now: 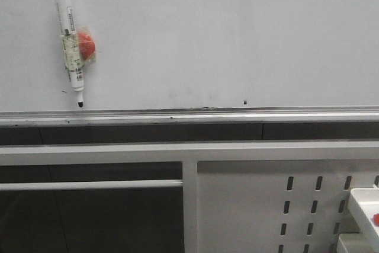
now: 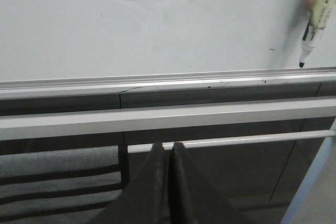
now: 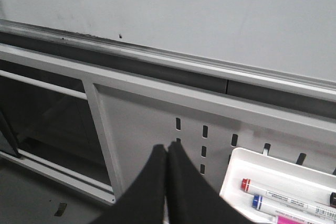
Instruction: Write number 1 on whiteboard
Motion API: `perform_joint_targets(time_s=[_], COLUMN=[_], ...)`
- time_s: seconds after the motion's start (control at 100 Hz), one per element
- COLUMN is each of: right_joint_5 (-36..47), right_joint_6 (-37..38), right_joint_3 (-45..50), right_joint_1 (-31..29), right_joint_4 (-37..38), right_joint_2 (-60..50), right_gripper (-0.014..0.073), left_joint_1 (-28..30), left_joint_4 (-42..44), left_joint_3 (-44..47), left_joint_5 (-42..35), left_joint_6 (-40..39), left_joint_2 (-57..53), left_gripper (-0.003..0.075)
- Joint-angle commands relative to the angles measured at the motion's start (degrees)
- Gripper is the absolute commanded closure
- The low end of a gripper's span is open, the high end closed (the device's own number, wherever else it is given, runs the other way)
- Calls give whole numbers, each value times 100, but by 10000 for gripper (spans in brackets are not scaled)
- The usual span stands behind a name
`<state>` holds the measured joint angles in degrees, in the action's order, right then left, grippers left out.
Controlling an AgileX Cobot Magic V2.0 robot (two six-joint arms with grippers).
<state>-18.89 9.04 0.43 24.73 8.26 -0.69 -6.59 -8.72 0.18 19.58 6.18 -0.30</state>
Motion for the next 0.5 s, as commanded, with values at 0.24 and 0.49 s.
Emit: perform_joint_targets(time_s=[0.24,0.49], right_joint_5=[40,178], right_joint_6=[-59,-59], right_joint_3=[75,75], right_joint_1=[-15,-15], right_joint_4=[465,1364], right_joint_2=[-99,-99], right_gripper=[643,643], left_joint_1=[1,1], left_joint_4=[50,-367], left_joint_3=[199,199], left_joint_5=[-309,-485], left_joint_6=[-58,-69], left_joint_2=[-138,-138], left_gripper=[740,740])
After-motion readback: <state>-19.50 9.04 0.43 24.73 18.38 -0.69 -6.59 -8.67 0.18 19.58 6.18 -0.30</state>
